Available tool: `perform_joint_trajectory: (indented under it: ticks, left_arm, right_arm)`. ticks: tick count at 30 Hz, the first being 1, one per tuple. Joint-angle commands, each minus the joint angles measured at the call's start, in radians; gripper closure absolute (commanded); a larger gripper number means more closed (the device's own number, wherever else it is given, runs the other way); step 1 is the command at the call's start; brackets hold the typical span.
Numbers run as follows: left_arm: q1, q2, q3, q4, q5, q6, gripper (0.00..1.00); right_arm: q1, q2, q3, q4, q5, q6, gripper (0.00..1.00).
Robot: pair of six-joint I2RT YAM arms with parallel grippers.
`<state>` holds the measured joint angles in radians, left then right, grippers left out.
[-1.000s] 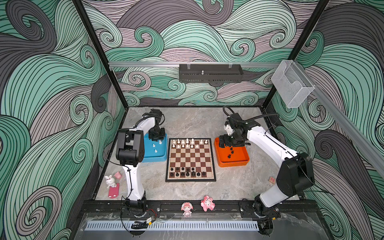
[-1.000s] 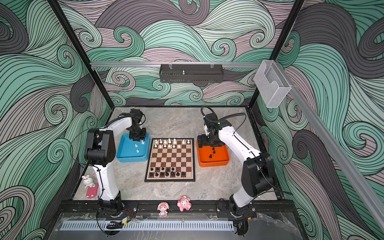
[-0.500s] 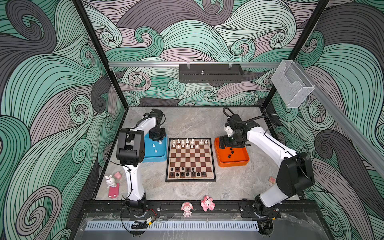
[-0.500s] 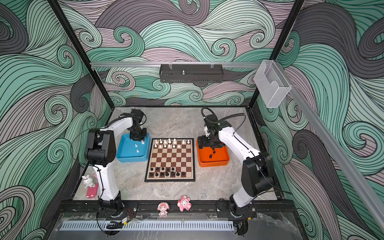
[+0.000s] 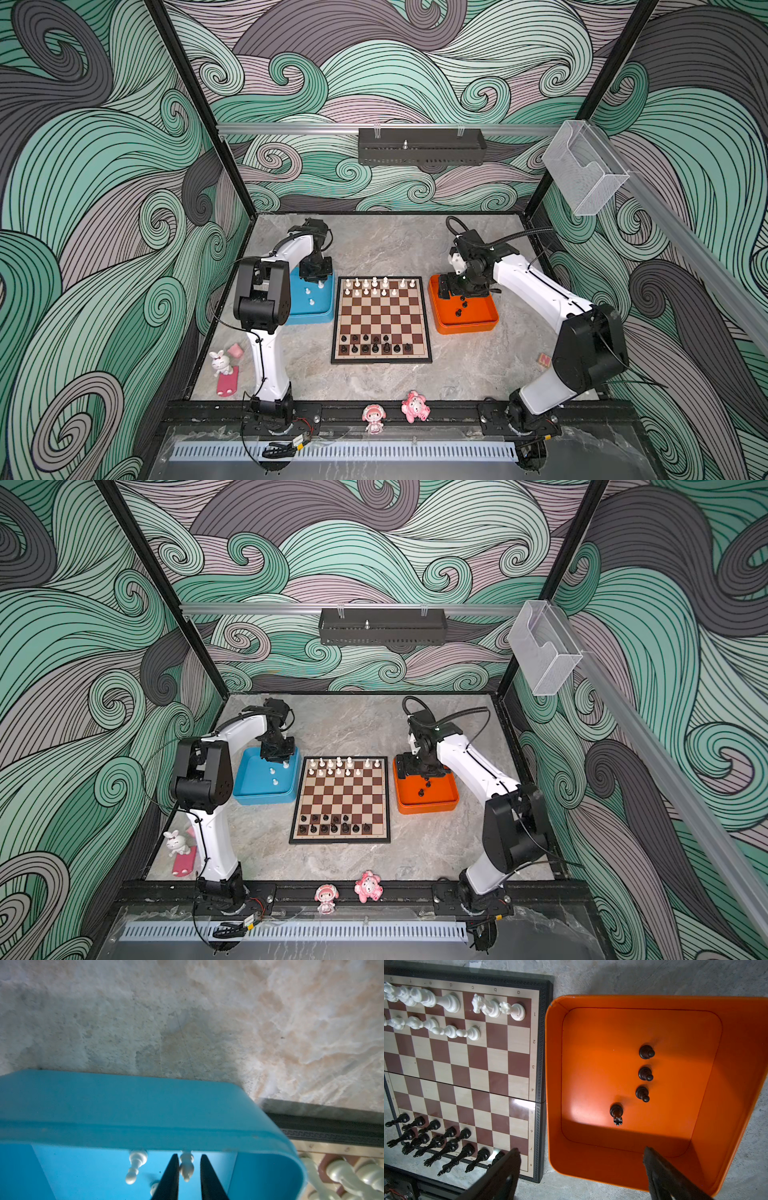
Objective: Set up the chess pieces on the board
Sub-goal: 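Close the left gripper on a white pawn in the blue bin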
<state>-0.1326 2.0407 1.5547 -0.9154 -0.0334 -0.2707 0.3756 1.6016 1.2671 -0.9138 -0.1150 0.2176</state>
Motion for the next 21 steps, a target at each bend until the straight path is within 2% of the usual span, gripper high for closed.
perform_joint_trajectory:
  ticks: [1,14,21]
  left_arm:
    - [-0.006,0.024,0.001,-0.029,-0.017,0.011,0.78]
    - [-0.009,0.021,-0.015,-0.038,-0.028,0.011,0.78]
    - [-0.009,0.013,-0.013,-0.042,-0.037,0.012,0.84]
  right_arm:
    - [-0.006,0.01,-0.011,0.008,-0.017,0.004,0.08]
    - [-0.007,0.01,-0.023,0.013,-0.023,0.009,0.08]
    - [-0.006,0.007,-0.029,0.014,-0.018,0.011,0.08]
